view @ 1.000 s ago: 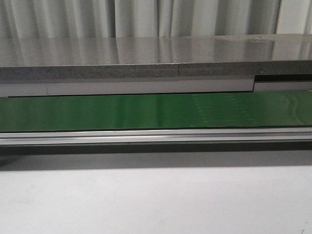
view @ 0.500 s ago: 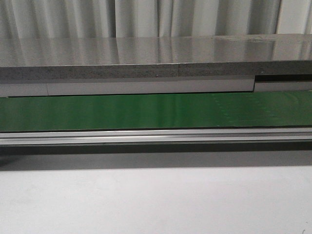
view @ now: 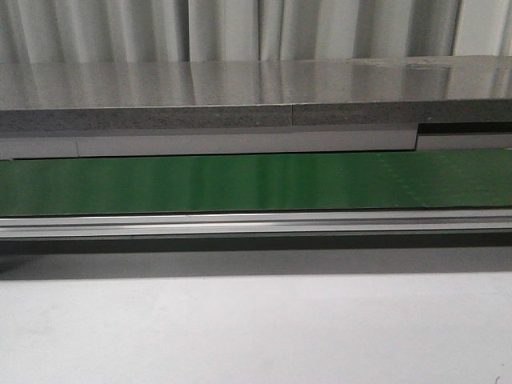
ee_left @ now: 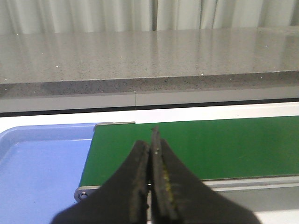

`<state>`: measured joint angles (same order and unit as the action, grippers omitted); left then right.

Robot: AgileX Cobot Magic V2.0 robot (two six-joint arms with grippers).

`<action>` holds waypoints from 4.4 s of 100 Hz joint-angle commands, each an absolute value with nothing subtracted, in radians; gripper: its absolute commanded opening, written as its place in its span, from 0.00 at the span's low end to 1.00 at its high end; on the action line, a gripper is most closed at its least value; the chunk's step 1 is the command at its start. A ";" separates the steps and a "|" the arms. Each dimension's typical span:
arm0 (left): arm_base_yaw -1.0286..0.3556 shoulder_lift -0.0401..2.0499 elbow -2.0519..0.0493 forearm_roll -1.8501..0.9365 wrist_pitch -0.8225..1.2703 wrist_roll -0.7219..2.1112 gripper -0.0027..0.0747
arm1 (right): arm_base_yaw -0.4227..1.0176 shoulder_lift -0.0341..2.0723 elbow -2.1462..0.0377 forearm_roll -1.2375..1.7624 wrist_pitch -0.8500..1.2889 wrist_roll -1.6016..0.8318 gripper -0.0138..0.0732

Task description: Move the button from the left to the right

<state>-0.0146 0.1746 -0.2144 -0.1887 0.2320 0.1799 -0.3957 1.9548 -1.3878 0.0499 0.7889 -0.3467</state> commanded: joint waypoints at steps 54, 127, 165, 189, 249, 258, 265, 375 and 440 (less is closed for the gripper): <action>-0.020 0.184 -0.242 -0.196 0.154 0.178 0.01 | -0.385 1.776 -1.424 0.115 0.706 -0.323 0.71; -0.020 0.184 -0.242 -0.196 0.154 0.178 0.01 | -0.111 1.037 -1.053 0.226 0.432 -0.323 0.71; -0.020 0.184 -0.242 -0.196 0.154 0.178 0.01 | -0.108 0.509 -0.610 0.300 0.346 -0.323 0.71; -0.020 0.184 -0.242 -0.196 0.154 0.178 0.01 | -0.108 0.232 -0.426 0.303 0.354 -0.323 0.59; -0.020 0.184 -0.242 -0.196 0.154 0.178 0.01 | -0.108 0.151 -0.378 0.305 0.395 -0.323 0.08; -0.020 0.184 -0.242 -0.196 0.154 0.178 0.01 | -0.108 0.151 -0.378 0.305 0.395 -0.323 0.08; -0.020 0.184 -0.242 -0.196 0.154 0.178 0.01 | -0.108 0.151 -0.378 0.305 0.395 -0.323 0.08; -0.020 0.184 -0.242 -0.196 0.154 0.178 0.01 | 0.093 0.131 -0.078 -0.034 0.071 0.102 0.08; -0.020 0.182 -0.242 -0.196 0.156 0.178 0.01 | 0.093 -0.030 0.013 0.000 0.066 0.102 0.08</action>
<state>-0.0146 0.1740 -0.2144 -0.1887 0.2320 0.1799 0.0928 -0.0107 0.0281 0.0000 0.1440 0.0994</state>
